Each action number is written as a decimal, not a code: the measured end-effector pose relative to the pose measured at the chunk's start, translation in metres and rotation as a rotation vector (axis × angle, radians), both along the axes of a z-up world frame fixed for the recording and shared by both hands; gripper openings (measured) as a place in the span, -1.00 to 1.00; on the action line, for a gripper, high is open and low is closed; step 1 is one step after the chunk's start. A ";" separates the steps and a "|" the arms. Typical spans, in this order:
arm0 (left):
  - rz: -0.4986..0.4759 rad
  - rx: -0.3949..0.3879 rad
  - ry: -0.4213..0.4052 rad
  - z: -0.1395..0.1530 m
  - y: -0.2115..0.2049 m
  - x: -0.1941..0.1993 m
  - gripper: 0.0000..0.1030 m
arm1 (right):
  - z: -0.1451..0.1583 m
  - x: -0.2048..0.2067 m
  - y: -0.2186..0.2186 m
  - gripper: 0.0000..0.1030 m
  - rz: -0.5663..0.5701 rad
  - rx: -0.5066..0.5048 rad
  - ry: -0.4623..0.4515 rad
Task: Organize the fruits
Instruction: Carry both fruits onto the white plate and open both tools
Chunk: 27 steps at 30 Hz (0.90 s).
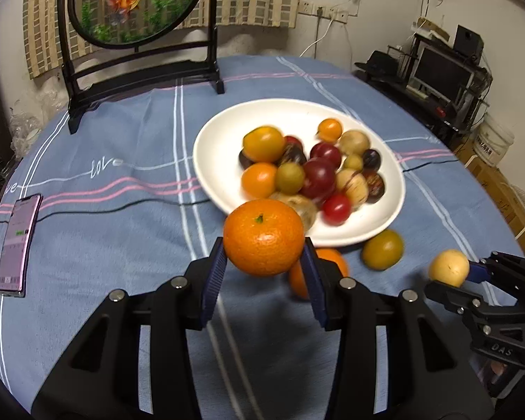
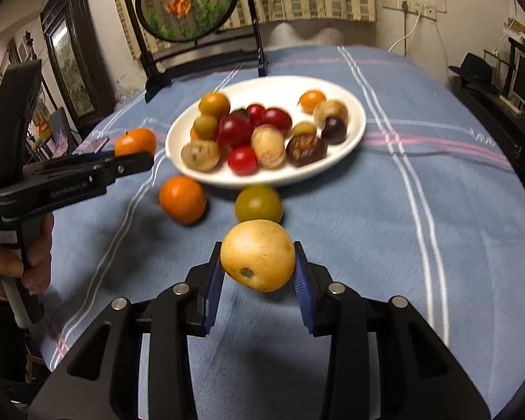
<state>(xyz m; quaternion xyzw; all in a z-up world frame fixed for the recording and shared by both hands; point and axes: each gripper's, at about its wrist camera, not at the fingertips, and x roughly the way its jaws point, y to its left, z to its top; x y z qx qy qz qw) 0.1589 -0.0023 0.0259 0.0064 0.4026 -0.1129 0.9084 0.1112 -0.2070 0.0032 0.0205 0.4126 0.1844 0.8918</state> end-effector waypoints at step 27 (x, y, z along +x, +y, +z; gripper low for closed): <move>0.017 -0.022 0.019 0.008 -0.031 0.096 -0.15 | 0.025 0.126 0.019 -0.26 -0.048 -0.059 -0.090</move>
